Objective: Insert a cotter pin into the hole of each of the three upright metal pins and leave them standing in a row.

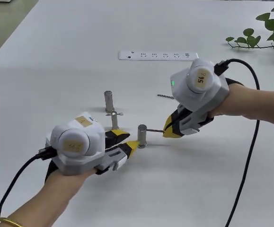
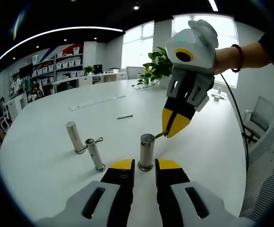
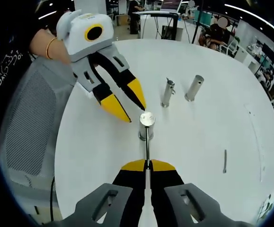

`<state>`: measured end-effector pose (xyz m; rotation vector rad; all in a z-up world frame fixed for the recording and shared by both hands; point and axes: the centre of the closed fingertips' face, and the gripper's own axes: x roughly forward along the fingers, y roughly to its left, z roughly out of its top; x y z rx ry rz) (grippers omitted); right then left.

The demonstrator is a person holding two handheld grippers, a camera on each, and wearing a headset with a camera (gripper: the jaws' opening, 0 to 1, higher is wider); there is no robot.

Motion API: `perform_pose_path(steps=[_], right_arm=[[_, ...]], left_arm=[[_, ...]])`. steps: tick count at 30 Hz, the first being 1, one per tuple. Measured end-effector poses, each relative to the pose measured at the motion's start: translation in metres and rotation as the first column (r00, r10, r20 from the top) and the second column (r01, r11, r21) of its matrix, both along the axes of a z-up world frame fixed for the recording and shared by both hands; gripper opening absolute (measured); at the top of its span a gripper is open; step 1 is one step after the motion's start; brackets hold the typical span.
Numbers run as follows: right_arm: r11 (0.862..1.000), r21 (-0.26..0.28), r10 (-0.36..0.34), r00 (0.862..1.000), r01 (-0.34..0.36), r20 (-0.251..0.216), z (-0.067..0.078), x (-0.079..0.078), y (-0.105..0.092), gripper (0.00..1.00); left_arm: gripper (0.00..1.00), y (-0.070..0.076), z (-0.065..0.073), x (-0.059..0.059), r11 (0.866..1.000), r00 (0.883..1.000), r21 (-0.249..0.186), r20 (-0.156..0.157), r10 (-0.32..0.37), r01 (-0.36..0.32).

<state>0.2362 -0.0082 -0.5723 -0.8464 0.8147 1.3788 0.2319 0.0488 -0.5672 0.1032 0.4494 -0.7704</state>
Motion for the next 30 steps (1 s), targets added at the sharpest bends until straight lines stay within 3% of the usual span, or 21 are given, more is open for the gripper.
perform_pose_path(steps=[30], right_arm=[[1.0, -0.021, 0.02, 1.0, -0.02, 0.01, 0.0, 0.002, 0.001, 0.0]], left_arm=[[0.11, -0.019, -0.014, 0.014, 0.999, 1.0, 0.035, 0.001, 0.02, -0.02]])
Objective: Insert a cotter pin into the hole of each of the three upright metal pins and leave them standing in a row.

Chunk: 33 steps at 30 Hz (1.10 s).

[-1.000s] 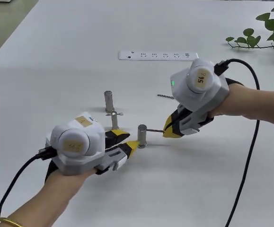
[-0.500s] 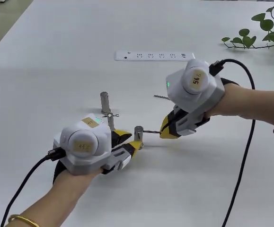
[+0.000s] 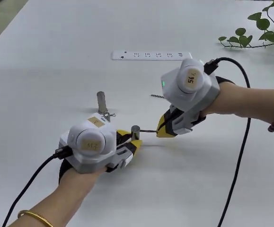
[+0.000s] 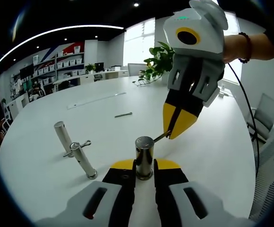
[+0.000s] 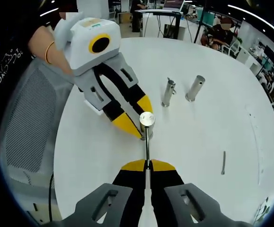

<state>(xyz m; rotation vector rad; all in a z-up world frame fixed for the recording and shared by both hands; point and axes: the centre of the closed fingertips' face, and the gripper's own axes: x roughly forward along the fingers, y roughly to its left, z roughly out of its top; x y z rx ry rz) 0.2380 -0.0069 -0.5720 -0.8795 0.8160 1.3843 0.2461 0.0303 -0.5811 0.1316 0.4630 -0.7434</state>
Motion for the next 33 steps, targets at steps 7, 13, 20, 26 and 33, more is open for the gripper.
perform_pose_path(steps=[7, 13, 20, 26, 33], right_arm=[[1.0, -0.001, 0.0, 1.0, 0.0, -0.001, 0.0001, 0.0003, 0.0, 0.0], [1.0, -0.009, 0.005, 1.0, -0.005, 0.001, -0.001, 0.0016, 0.0001, 0.0], [1.0, -0.011, 0.007, 1.0, -0.007, 0.007, -0.0008, 0.0032, 0.0, 0.0], [1.0, -0.011, 0.01, 1.0, -0.01, 0.011, -0.0014, 0.0054, -0.0003, 0.0], [1.0, -0.002, 0.007, 1.0, -0.007, 0.012, -0.0025, 0.0097, -0.0007, 0.0]], left_arm=[[0.1, 0.0003, -0.001, 0.0009, 1.0, 1.0, 0.006, 0.004, 0.001, -0.001], [0.1, 0.0, -0.0012, 0.0013, 1.0, 1.0, 0.007, 0.0, -0.009, 0.009], [0.1, -0.0002, -0.0013, 0.0013, 1.0, 1.0, 0.014, 0.001, -0.018, 0.018], [0.1, -0.0003, -0.0016, 0.0013, 1.0, 1.0, 0.017, -0.001, -0.024, 0.024], [0.1, -0.0007, -0.0026, 0.0022, 0.999, 1.0, 0.022, -0.001, -0.028, 0.028]])
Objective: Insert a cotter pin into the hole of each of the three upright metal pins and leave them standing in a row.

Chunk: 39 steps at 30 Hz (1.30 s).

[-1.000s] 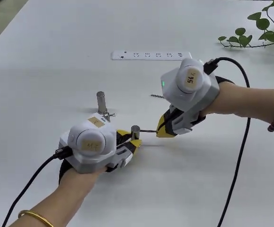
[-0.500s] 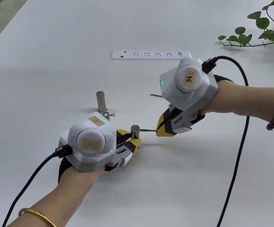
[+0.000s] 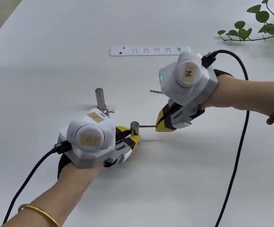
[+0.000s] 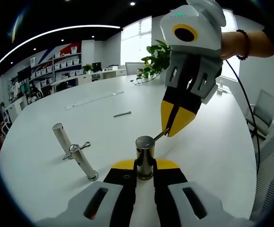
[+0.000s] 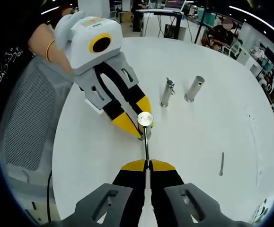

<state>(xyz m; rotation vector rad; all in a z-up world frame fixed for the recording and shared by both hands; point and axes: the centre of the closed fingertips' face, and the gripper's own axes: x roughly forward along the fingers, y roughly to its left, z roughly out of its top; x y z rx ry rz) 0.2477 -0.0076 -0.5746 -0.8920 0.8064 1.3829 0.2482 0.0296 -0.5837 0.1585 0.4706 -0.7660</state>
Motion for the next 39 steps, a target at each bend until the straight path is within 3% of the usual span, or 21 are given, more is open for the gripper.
perform_pose_path(steps=[11, 39], right_arm=[[1.0, 0.003, 0.005, 1.0, -0.005, 0.002, 0.0, 0.0, 0.0, 0.0], [0.999, 0.035, 0.021, 1.0, -0.022, 0.008, 0.007, -0.007, 0.026, 0.0]], left_arm=[[0.1, 0.0, -0.001, 0.0, 1.0, 1.0, 0.007, -0.005, 0.006, -0.006], [0.1, 0.0, -0.001, 0.0, 1.0, 1.0, 0.027, 0.006, 0.001, -0.002]])
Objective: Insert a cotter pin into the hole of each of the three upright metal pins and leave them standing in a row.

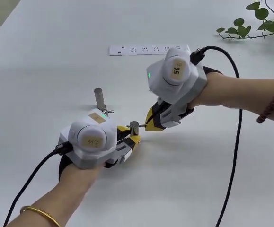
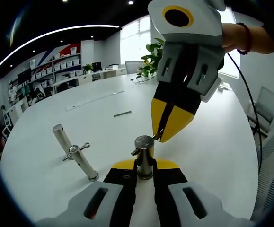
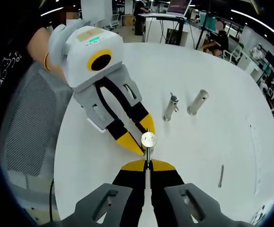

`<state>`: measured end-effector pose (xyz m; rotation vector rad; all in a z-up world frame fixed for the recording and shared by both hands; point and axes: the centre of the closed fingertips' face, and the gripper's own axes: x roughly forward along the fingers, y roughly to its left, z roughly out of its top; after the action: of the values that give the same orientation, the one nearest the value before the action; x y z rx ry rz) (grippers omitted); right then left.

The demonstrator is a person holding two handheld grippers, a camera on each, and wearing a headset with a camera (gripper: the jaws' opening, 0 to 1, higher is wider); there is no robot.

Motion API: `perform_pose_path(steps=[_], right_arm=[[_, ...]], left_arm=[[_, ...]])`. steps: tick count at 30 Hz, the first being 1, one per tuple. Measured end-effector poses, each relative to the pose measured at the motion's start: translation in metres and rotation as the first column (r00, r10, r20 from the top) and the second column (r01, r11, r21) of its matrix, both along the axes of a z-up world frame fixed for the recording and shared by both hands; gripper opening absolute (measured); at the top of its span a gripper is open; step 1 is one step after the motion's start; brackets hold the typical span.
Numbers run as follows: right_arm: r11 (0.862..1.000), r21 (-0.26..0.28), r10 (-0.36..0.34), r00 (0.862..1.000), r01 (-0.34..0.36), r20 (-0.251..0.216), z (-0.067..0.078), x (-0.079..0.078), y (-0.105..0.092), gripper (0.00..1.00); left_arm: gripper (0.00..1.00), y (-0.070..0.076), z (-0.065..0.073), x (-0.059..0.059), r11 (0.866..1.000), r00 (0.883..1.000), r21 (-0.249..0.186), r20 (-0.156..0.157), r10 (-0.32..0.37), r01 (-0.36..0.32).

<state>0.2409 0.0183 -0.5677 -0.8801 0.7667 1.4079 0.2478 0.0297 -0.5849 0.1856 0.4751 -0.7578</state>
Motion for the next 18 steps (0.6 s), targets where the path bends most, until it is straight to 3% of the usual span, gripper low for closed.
perform_pose_path(steps=[16, 18], right_arm=[[0.999, 0.042, -0.025, 1.0, 0.025, -0.003, 0.0014, 0.0019, 0.0098, 0.0], [0.998, 0.043, -0.039, 0.999, 0.04, -0.012, 0.0027, 0.0022, 0.0092, 0.05]], left_arm=[[0.1, -0.0002, -0.0003, 0.0007, 1.0, 1.0, -0.002, 0.012, 0.003, -0.003], [0.1, -0.0002, -0.0003, 0.0007, 1.0, 1.0, -0.001, 0.014, 0.003, -0.003]])
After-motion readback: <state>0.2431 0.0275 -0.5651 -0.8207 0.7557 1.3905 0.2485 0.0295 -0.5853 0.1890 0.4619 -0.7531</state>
